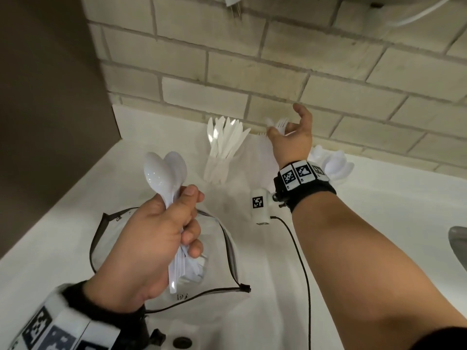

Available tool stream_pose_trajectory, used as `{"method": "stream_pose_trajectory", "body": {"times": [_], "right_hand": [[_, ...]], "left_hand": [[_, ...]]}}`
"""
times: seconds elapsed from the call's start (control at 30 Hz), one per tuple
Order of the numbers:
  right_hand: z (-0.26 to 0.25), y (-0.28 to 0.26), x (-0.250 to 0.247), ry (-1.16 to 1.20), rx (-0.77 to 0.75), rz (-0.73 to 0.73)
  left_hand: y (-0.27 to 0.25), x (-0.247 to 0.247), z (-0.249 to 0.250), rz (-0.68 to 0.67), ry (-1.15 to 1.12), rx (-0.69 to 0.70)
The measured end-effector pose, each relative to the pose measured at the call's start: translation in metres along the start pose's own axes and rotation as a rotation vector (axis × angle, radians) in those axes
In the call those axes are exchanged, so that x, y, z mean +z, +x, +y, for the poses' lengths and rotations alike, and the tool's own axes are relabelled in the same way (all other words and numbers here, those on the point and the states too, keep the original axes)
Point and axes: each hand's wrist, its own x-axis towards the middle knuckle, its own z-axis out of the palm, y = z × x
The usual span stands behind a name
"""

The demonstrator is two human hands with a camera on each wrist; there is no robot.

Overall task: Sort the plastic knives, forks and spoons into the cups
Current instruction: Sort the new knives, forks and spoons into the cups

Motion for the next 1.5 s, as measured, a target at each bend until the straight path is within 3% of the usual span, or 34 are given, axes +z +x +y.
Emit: {"method": "stream_pose_trajectory", "body": {"times": [0.1, 0.2, 0.27, 0.33, 0.47, 0.53, 0.6, 0.7, 0.8, 0.87, 1.0, 1.13, 1.2, 1.33, 1.5], "right_hand": [[0.007, -0.004, -0.003, -0.115, -0.145, -0.042], [0.017, -0.009, -0.001, -0.438, -0.224, -0.219], [0.019, -0.010, 0.000, -0.504, -0.224, -0.320], [0.013, -0.010, -0.002, -0.390, -0.245, -0.279], [-0.011, -0.016, -0.012, -0.183, -0.238, -0.029], [-0.032, -0.029, -0.019, -0.111, -0.179, -0.032], [-0.059, -0.051, -0.031, 0.021, -0.074, -0.169], [-0.101, -0.092, -0.053, 0.114, 0.112, -0.512], [-0.126, -0.125, -0.073, 0.038, 0.210, -0.800], [-0.129, -0.139, -0.079, -0.050, 0.194, -0.875], [-0.113, -0.145, -0.086, -0.055, 0.171, -0.839], [-0.105, -0.146, -0.101, 0.166, 0.268, -0.812], [-0.106, -0.150, -0.104, 0.191, 0.305, -0.793], [-0.110, -0.156, -0.102, 0.089, 0.325, -0.739], [-0.109, -0.158, -0.103, 0.103, 0.301, -0.703]], "left_hand": [[0.000, 0.000, 0.001, 0.000, 0.001, 0.001], [-0.002, 0.001, 0.000, -0.006, 0.001, 0.002], [-0.002, 0.003, 0.000, -0.015, 0.003, 0.001], [-0.002, 0.003, 0.000, -0.029, -0.004, -0.004], [-0.001, 0.003, 0.002, -0.059, -0.020, -0.037], [0.000, 0.004, 0.002, -0.072, -0.029, -0.056], [0.001, 0.005, 0.001, -0.098, -0.008, -0.068], [-0.002, 0.011, 0.000, -0.126, 0.134, -0.069], [-0.005, 0.016, -0.002, -0.156, 0.513, 0.043], [-0.008, 0.020, -0.002, -0.215, 0.691, 0.139], [-0.022, 0.027, 0.000, -0.385, 0.688, 0.185], [-0.029, 0.024, -0.005, -0.407, 0.427, -0.010], [-0.030, 0.022, -0.008, -0.395, 0.567, 0.032], [-0.029, 0.028, -0.010, -0.454, 0.960, 0.287], [-0.032, 0.026, -0.012, -0.468, 1.034, 0.312]]}}
